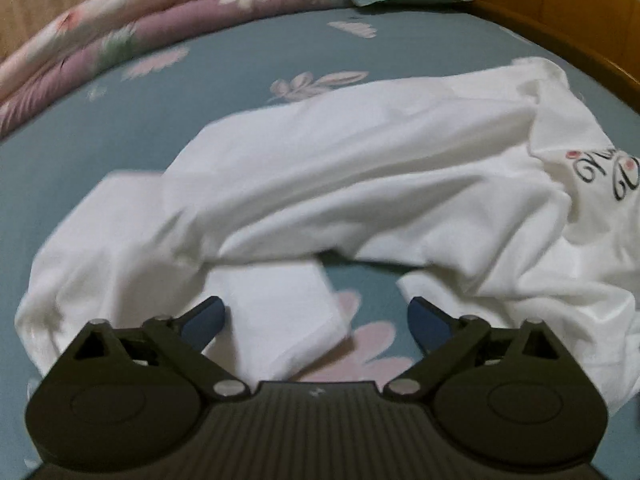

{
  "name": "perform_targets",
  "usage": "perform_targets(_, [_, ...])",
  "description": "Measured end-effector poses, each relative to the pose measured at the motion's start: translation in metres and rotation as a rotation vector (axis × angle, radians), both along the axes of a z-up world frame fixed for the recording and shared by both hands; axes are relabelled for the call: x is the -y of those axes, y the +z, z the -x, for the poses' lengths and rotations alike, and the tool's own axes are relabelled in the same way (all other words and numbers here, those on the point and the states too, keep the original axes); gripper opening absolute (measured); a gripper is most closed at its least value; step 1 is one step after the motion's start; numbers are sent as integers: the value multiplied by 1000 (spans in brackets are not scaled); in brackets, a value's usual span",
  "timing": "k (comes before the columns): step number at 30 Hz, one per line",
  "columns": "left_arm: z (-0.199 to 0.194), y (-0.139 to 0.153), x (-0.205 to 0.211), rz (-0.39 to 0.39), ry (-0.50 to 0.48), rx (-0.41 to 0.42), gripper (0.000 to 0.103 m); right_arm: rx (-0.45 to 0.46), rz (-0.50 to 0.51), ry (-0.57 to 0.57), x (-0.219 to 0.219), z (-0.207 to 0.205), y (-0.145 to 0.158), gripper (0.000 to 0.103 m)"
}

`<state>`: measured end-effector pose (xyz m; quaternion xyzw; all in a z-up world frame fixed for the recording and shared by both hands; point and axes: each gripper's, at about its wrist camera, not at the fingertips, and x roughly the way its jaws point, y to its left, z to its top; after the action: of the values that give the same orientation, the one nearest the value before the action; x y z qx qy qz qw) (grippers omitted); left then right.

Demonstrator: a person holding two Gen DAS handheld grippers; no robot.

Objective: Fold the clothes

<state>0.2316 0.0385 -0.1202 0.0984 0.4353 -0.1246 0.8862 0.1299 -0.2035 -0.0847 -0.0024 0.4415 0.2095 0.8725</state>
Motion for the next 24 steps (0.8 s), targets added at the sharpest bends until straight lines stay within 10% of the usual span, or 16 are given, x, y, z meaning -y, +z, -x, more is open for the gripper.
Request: perform_targets(24, [65, 15, -18, 63, 58, -35, 96, 52, -76, -7, 5, 11, 7, 93])
